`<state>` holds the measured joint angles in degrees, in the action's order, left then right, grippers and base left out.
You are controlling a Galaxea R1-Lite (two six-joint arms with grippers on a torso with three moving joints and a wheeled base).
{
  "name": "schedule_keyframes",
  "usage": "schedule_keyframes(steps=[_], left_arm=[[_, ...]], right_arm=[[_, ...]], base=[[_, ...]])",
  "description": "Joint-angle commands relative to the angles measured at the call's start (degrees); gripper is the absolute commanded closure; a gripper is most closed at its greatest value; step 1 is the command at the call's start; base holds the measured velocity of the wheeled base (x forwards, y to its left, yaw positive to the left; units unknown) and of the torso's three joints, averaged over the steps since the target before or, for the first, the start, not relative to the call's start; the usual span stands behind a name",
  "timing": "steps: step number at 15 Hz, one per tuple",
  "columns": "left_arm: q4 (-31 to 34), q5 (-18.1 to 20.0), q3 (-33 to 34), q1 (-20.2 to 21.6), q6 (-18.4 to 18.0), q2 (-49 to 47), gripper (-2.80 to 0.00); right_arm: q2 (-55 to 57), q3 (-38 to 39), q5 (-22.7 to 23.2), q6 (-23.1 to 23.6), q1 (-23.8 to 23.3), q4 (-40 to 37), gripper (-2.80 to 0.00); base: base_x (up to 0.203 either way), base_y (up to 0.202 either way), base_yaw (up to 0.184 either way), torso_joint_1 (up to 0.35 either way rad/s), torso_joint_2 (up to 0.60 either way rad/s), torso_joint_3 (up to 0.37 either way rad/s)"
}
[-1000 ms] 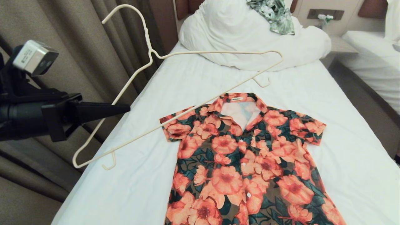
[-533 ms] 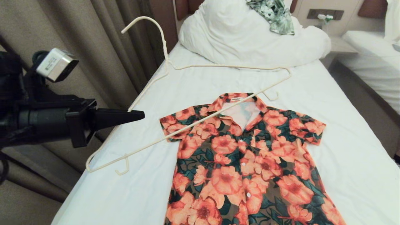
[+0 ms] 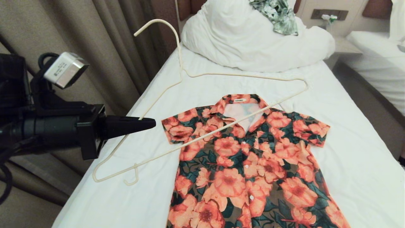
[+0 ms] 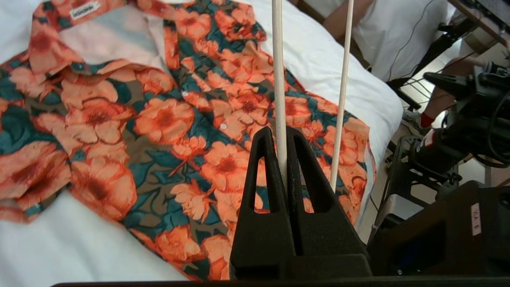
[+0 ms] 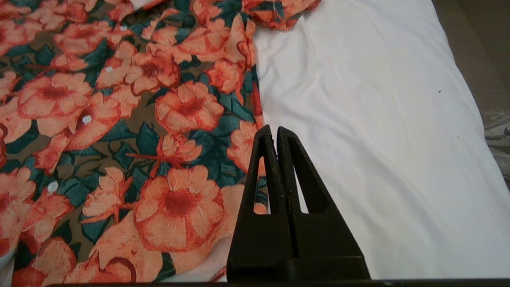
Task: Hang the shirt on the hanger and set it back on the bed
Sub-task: Lift the shirt and hanger
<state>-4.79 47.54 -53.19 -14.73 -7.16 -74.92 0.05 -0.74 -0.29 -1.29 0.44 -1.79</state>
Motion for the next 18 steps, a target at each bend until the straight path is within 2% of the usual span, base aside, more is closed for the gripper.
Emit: schedule_keyframes(steps=[1,5,7,12,16,18], left_arm=[[0.0,0.3,-0.1,-0.6,0.0,1.1,0.0],[0.0,0.3,-0.2,-0.6,0.0,3.4,0.0],[0.0,0.2,-0.2,-0.6,0.0,3.5,0.0],[0.0,-1.0,-0.2,-0.6,-0.1,3.4,0.0],[0.0,-1.4,-0.3,-0.6,-0.2,2.6,0.0],[-0.2,-3.9,-0.4,-0.6,-0.2,0.6,0.0]], right_arm=[[0.9,-3.0,-0.1,0.0,0.0,-2.7,0.0],[11.4,-12.8,0.2,0.0,0.1,-5.5,0.0],[22.9,-17.7,0.2,-0.5,0.0,-4.5,0.0],[53.8,-31.3,0.0,-2.1,0.2,3.6,0.0],[75.3,-45.2,0.0,-3.5,4.2,5.7,0.0],[85.4,-52.8,-0.4,-5.0,6.8,6.0,0.0]], base=[[0.0,0.0,0.0,0.0,0.0,0.0],[0.0,0.0,0.0,0.0,0.0,0.0],[0.0,0.0,0.0,0.0,0.0,0.0],[0.0,0.0,0.0,0.0,0.0,0.0],[0.0,0.0,0.0,0.0,0.0,0.0],[0.0,0.0,0.0,0.0,0.0,0.0]])
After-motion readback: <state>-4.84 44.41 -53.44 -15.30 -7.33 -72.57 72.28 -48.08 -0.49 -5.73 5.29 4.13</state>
